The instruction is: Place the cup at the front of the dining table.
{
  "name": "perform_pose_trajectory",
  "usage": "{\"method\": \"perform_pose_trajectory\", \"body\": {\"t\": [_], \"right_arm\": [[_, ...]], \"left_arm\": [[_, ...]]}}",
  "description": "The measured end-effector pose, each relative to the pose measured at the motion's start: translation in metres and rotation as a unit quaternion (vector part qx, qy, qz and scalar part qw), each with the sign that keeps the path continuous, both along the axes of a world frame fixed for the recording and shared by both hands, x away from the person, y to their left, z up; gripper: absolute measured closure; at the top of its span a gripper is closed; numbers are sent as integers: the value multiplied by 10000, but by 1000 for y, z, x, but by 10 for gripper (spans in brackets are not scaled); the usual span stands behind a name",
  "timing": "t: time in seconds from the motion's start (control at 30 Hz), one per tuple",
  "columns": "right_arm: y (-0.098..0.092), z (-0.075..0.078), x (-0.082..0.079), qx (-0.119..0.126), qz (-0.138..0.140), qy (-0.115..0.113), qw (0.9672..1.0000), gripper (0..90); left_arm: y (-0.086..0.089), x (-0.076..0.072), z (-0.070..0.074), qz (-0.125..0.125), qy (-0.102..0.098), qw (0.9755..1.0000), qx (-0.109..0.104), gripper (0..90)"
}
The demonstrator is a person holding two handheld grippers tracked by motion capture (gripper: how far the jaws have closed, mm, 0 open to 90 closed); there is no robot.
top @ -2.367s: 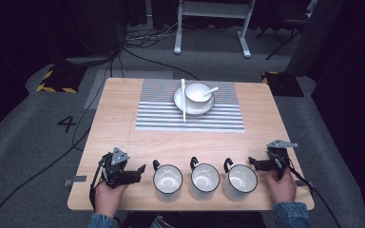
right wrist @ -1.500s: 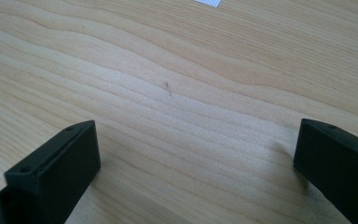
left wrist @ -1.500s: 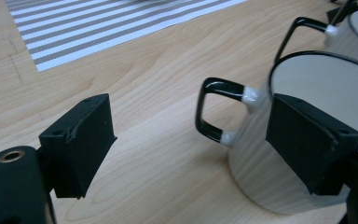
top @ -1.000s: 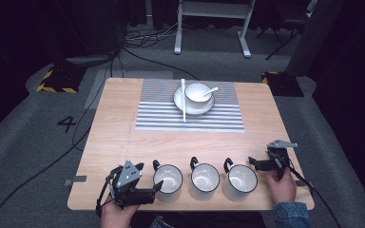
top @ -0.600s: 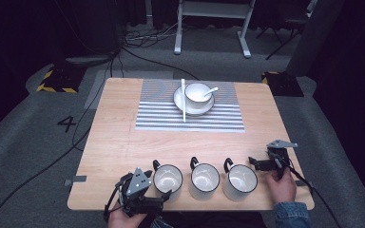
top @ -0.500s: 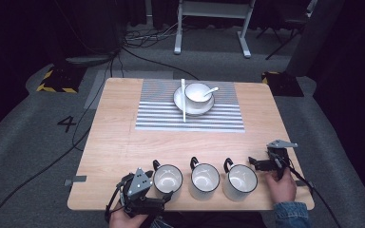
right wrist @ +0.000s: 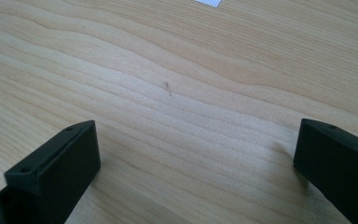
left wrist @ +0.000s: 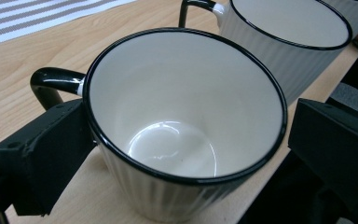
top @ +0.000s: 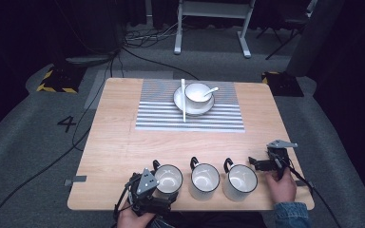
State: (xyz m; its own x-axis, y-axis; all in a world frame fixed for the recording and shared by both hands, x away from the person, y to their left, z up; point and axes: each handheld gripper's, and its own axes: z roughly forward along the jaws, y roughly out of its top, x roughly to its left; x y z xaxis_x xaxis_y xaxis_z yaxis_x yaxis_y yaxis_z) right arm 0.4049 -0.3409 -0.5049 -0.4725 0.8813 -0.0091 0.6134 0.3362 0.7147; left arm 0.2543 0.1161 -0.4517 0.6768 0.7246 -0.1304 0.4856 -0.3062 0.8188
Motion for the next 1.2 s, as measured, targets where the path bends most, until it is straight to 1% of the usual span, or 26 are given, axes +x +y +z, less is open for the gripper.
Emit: {"method": "perform_pose_trajectory", "body": {"t": [0.07, 0.13, 0.17, 0.27, 0.3, 0.33, 0.37, 0.5, 0.53, 0.6, 0.63, 0.67, 0.73, 0.77, 0.8, 0.83, 0.87, 0.93, 0.97, 1.07, 1.13, 1.17, 1.2], "right_arm": [[0, 0, 0, 1, -1, 2, 10000, 3], [0, 0, 0, 1, -1, 2, 10000, 3], [0, 0, 0, 1, -1, 2, 10000, 3], [0, 0, 0, -1, 0, 1, 10000, 3], [0, 0, 0, 1, -1, 2, 10000, 3], [0, 0, 0, 1, -1, 2, 10000, 3], [0, 0, 0, 2, -2, 2, 10000, 3], [0, 0, 0, 1, 0, 2, 10000, 3], [0, 0, 0, 1, -1, 1, 10000, 3], [0, 0, 0, -3, 1, 1, 10000, 3], [0, 0, 0, -2, 2, 0, 10000, 3], [0, 0, 0, -1, -1, 2, 10000, 3], [0, 0, 0, 0, 1, 2, 10000, 3], [0, 0, 0, -2, 1, 1, 10000, 3], [0, 0, 0, -2, 0, 2, 10000, 3], [0, 0, 0, -2, 0, 2, 10000, 3], [0, 0, 0, -2, 1, 1, 10000, 3], [0, 0, 0, -2, 2, -1, 10000, 3], [0, 0, 0, -1, 1, 1, 10000, 3], [0, 0, 0, -1, 0, 1, 10000, 4], [0, 0, 0, 0, 0, 2, 10000, 3], [0, 0, 0, -1, 0, 2, 10000, 3], [0, 0, 0, -1, 0, 2, 10000, 3]], "left_arm": [[-1, 2, -4, -11, -43, 10000, -37, 3], [-2, 3, -6, -25, -10, 10000, -14, 3], [-2, 4, -8, -17, -37, 10000, 21, 3], [-4, 6, -10, -25, -85, 10000, -9, 3], [-4, 7, -10, -43, -93, 9999, 13, 3], [-5, 8, -12, -1, -89, 10000, 27, 3], [-6, 9, -13, 48, -163, 9999, -5, 0], [-6, 9, -14, 28, -219, 9998, 14, 1], [-5, 8, -16, 38, -169, 9998, -31, 0], [-4, 9, -19, 22, -194, 9998, -90, 0], [-3, 9, -20, -4, -148, 9998, -121, 0], [-3, 10, -22, 3, -121, 9997, -227, 0], [-1, 10, -27, -8, -189, 9990, -414, 0], [-1, 10, -27, -8, -189, 9990, -414, 0], [-2, 9, -28, 24, -224, 9988, -444, 0], [-2, 9, -29, 41, -282, 9987, -427, 0], [-2, 9, -32, 22, -305, 9985, -453, 0], [-3, 9, -36, 16, -324, 9987, -392, 1], [-5, 10, -41, -4, -400, 9985, -381, 2], [-6, 13, -43, -3, -420, 9985, -355, 2], [-9, 15, -46, 22, -446, 9981, -429, 0], [-9, 16, -47, 1, -424, 9980, -475, 0], [-10, 16, -49, 10, -459, 9976, -512, 0]]}}
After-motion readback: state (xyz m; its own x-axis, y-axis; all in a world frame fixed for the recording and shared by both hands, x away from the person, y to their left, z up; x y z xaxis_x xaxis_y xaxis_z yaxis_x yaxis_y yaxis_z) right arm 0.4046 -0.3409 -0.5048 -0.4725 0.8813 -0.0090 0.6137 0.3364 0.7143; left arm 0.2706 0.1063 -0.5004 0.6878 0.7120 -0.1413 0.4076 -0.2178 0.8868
